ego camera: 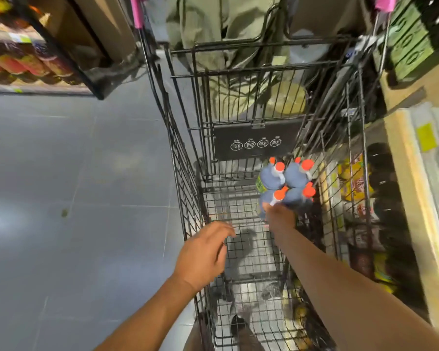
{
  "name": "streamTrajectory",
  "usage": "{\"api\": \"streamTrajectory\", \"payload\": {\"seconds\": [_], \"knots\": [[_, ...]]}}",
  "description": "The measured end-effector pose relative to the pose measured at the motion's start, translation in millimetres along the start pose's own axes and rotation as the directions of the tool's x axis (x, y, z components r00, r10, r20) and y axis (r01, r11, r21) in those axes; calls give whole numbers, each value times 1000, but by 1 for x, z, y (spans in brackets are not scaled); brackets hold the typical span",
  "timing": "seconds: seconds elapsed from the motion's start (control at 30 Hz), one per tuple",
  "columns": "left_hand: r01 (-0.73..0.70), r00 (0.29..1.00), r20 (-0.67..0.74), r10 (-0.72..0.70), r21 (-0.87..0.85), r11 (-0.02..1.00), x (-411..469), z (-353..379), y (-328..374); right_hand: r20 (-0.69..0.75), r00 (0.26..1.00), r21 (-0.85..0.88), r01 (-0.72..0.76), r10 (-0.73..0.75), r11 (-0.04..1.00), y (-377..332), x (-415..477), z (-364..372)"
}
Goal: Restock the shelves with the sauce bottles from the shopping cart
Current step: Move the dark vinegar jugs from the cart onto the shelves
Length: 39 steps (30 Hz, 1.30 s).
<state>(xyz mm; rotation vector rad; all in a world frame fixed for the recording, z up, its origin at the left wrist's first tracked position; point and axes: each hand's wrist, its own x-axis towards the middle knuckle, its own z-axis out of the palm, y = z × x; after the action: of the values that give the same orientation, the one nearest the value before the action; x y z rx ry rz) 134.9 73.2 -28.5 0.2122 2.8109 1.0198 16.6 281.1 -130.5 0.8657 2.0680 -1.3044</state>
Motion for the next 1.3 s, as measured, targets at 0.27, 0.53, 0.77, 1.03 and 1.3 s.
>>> {"api": "streamTrajectory", "payload": {"seconds": [0.27, 0.53, 0.77, 1.03, 1.3], "knots": [[-103, 994, -3, 105, 192, 976, 6, 7, 0, 69, 780, -413, 590, -622, 694, 11, -15, -34], [25, 999, 33, -35, 269, 963, 19, -8, 13, 264, 630, -254, 776, -731, 577, -68, -102, -74], [171, 982, 71, -174, 39, 984, 15, -20, 17, 423, 428, 127, 845, -799, 520, -96, -144, -68], [58, 998, -9, -57, 31, 998, 15, -17, 15, 75, 976, 53, 200, -204, 978, -75, 4, -40], [100, 995, -5, -100, 79, 992, 19, -16, 17, 231, 973, 139, -56, 22, 989, -62, 66, -20]]}}
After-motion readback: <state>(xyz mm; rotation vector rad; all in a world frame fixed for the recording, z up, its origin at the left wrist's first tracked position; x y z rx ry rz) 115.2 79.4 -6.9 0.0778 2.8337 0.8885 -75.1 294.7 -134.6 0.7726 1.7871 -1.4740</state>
